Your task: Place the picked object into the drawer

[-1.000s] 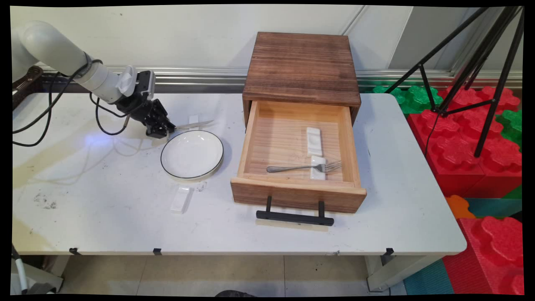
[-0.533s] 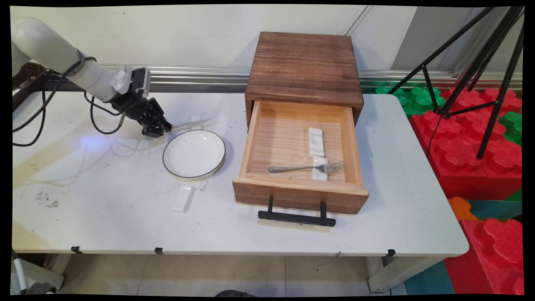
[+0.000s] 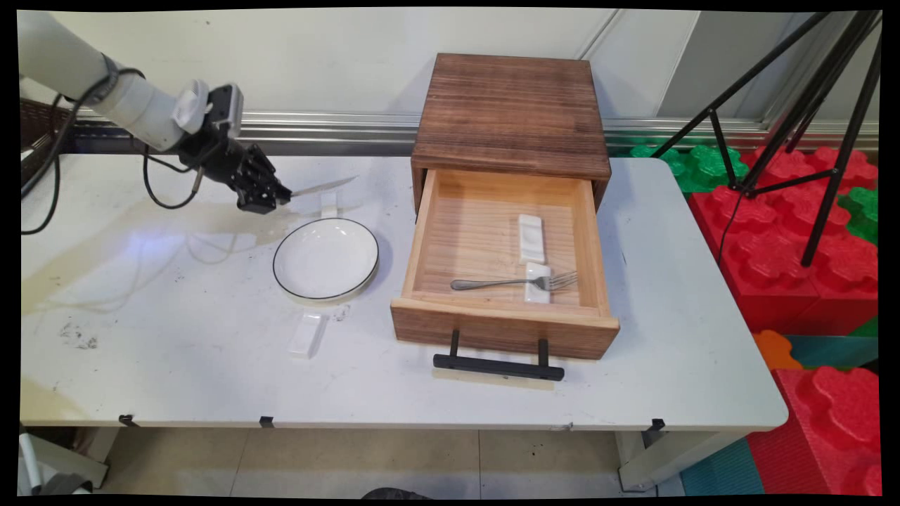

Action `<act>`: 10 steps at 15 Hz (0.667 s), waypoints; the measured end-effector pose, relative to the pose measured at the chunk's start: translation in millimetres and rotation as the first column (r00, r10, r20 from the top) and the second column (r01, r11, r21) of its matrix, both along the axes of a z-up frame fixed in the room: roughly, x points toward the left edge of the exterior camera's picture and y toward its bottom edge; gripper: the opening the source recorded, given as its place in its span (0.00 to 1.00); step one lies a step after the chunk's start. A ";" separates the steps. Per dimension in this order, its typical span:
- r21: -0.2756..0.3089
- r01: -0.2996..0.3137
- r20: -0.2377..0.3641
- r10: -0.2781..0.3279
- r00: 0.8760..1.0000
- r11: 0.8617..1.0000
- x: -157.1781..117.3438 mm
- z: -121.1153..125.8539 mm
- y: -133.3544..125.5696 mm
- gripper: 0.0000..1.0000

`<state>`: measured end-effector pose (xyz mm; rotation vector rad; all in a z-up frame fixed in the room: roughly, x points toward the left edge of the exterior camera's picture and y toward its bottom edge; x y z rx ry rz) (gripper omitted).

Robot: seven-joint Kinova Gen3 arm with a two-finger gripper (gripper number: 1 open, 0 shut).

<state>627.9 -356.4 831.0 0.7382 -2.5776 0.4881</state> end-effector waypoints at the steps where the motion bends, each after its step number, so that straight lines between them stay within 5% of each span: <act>1: -0.005 -0.002 -0.007 0.002 1.000 1.000 -1.3 4.8 1.1 0.00; 10: -0.082 0.005 -0.126 -0.015 0.992 0.997 -30.4 67.5 13.1 0.00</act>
